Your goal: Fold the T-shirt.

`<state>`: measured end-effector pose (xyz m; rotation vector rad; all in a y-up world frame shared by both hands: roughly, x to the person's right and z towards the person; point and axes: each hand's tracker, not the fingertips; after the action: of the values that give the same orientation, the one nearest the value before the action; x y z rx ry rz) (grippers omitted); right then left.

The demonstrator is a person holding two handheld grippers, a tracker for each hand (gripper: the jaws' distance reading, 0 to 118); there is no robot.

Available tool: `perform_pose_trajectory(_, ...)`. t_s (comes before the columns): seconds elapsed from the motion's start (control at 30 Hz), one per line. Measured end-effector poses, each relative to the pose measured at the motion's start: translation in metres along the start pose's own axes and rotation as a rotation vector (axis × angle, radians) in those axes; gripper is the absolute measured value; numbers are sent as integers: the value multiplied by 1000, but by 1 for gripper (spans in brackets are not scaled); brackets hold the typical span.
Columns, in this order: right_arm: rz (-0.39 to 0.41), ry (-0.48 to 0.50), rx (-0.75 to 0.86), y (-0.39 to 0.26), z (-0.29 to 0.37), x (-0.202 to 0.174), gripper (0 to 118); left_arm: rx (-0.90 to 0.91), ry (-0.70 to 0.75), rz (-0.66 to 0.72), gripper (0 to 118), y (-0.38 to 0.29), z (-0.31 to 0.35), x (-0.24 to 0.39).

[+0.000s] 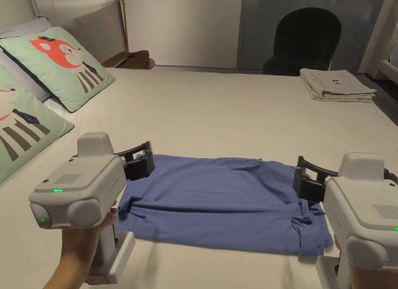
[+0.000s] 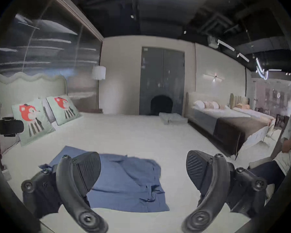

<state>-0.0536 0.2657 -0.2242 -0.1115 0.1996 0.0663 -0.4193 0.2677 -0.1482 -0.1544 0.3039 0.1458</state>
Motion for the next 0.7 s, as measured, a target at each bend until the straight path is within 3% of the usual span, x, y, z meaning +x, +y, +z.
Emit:
perform_pose_trajectory(0.1,25,-6,48,4,18,-6,93,45,8,-42,100,-2,15,7)
perform_pose_trajectory(0.17,40,1,78,5,26,-8,73,46,-25,-54,93,-4,18,5)
perform_pose_trajectory(0.23,56,4,98,7,31,-11,42,49,-44,-54,63,-5,21,5)
perform_pose_trajectory(0.27,63,4,103,7,32,-12,18,46,-44,-59,29,-5,22,6)
perform_pose_trajectory(0.3,63,6,104,7,33,-12,5,41,-38,-66,5,-6,19,5)
perform_pose_trajectory(0.33,60,5,109,7,35,-12,0,32,-43,-69,0,-6,20,5)
perform_pose_trajectory(0.43,56,12,111,7,36,-11,0,39,-89,-46,0,-6,23,2)
perform_pose_trajectory(0.57,50,5,108,7,36,-9,0,27,-71,-113,0,-8,19,4)
perform_pose_trajectory(0.7,37,6,89,4,32,-6,0,-201,-46,-109,0,-18,-7,-6)
